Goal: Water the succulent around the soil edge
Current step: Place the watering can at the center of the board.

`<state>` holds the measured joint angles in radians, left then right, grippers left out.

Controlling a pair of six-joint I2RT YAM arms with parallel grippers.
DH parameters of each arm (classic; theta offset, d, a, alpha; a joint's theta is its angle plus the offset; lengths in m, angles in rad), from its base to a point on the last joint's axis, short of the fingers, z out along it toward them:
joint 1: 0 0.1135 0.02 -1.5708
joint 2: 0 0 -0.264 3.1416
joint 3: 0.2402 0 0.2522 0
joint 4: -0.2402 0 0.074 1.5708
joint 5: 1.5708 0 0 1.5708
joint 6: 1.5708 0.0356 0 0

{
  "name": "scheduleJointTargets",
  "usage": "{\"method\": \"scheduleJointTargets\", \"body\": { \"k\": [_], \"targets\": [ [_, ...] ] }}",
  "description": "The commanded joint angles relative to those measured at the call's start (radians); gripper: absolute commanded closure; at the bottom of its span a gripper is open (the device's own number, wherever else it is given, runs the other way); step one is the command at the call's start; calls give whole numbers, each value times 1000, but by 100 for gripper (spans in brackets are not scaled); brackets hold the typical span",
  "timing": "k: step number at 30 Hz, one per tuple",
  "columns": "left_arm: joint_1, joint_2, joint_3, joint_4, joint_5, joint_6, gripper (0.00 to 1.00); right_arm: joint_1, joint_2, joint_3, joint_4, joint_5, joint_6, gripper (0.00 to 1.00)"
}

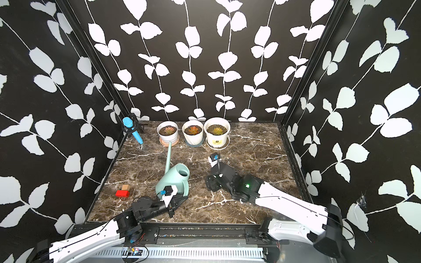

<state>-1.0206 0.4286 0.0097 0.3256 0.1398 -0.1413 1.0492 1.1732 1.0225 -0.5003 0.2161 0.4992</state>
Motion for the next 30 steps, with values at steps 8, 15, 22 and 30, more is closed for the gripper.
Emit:
{"method": "scheduleJointTargets", "body": {
  "k": [8,15,22,30],
  "targets": [
    [-52,-92,-35,29,51,24,100,-142,205,266,53,-300,83,0],
    [-68,-97,-34,16,46,32,100,-153,399,527,-167,-463,48,0],
    [-73,-103,-35,15,50,34,100,-185,421,507,-179,-497,84,1],
    [-79,-89,-34,20,52,43,100,-211,602,724,-387,-583,-27,0]
  ]
}}
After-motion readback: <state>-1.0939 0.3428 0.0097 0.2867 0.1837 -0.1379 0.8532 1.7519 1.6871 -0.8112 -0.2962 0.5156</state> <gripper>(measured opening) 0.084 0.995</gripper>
